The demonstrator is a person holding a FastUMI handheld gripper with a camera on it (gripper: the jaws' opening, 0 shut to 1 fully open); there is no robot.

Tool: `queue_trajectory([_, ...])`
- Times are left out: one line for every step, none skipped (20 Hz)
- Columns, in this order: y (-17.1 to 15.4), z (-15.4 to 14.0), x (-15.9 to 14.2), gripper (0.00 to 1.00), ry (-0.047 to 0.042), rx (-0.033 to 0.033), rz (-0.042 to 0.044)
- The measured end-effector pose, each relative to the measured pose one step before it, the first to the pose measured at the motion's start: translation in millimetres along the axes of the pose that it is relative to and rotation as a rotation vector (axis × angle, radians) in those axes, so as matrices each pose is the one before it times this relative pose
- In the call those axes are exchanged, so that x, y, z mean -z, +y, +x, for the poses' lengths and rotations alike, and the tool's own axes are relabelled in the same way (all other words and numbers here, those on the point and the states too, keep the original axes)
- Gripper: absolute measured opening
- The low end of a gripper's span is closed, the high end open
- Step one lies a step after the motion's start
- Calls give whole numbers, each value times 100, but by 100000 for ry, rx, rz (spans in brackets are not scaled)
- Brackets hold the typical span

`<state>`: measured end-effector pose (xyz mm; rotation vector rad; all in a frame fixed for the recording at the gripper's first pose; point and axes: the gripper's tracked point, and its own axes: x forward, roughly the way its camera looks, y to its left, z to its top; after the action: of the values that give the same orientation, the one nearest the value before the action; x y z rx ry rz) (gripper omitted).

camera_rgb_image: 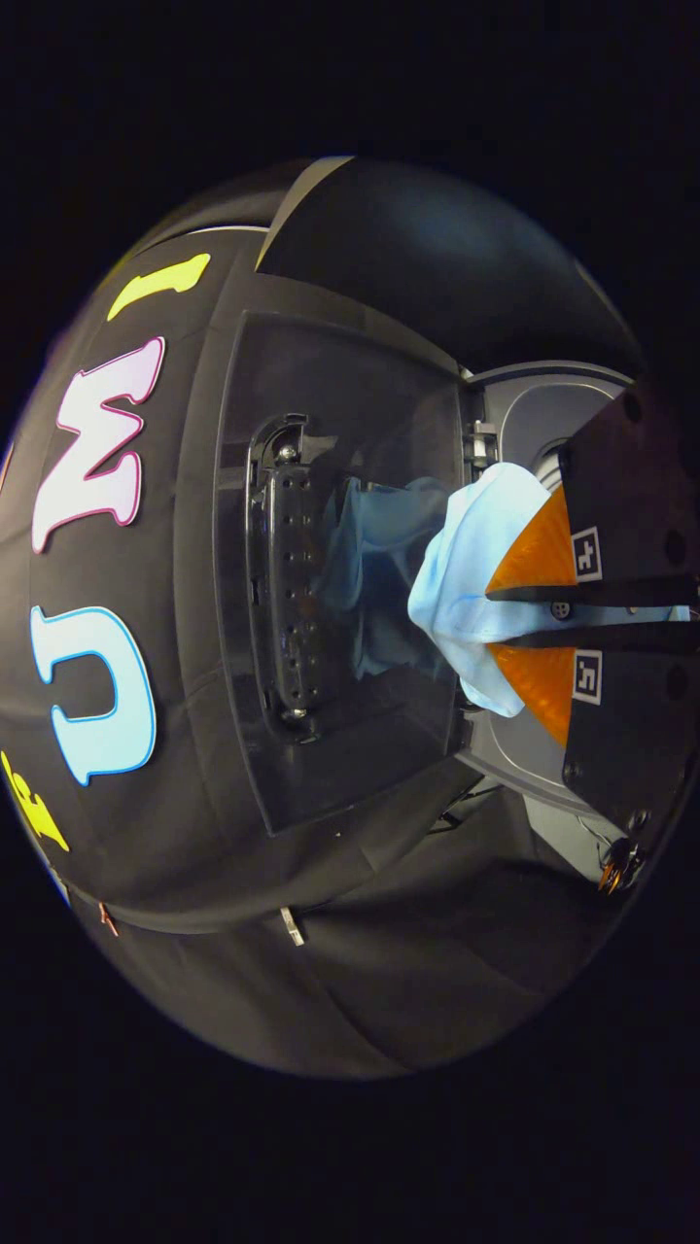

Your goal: Put the clothes into the washing machine and then close the washing machine lid.

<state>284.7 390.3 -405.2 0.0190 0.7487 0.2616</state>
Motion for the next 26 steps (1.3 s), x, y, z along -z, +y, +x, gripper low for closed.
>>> queue_trajectory([103,17,-60,11,290,172,660])
queue_trajectory([150,-75,-10,11,132,-291,734])
queue_trajectory([80,-51,-184,11,-428,-295,566])
queue_trajectory([47,-5,-82,11,-417,-1,222])
queue_trajectory([-41,105,17,11,-228,60,-451])
queue_trajectory([-1,42,236,13,355,46,-428])
queue_trajectory([7,92,183,12,360,-12,423])
queue_trajectory([97,39,188,12,204,-49,756])
queue_trajectory([156,228,145,12,-437,-199,-228])
queue_trajectory([-164,50,7,14,-1047,996,-1304])
queue_trajectory([-761,142,87,31,-624,3762,-2212])
queue_trajectory([-676,109,242,48,275,2693,-1979])
queue_trajectory([-80,-730,374,65,661,874,-730])
queue_trajectory([-172,834,467,82,573,718,38])
queue_trajectory([-207,158,115,99,273,970,-222])
queue_trajectory([-36,-229,-153,100,-787,-74,-31])
queue_trajectory([-115,-130,-314,99,-1293,540,373])
queue_trajectory([-48,-333,-485,100,-1749,-79,742])
queue_trajectory([-59,-350,-640,100,-1731,-159,761])
queue_trajectory([-45,-391,-880,100,-2054,-419,989])
queue_trajectory([-12,-492,-1154,99,-2326,-278,622])
queue_trajectory([-90,-501,-1469,100,-3102,-139,893])
queue_trajectory([37,-649,-1626,100,-2924,-97,595])
queue_trajectory([169,-361,-1568,100,-2863,-497,675])
queue_trajectory([103,-323,-1620,100,-2735,-750,560])
queue_trajectory([-107,-378,-2230,100,-3590,-215,630])
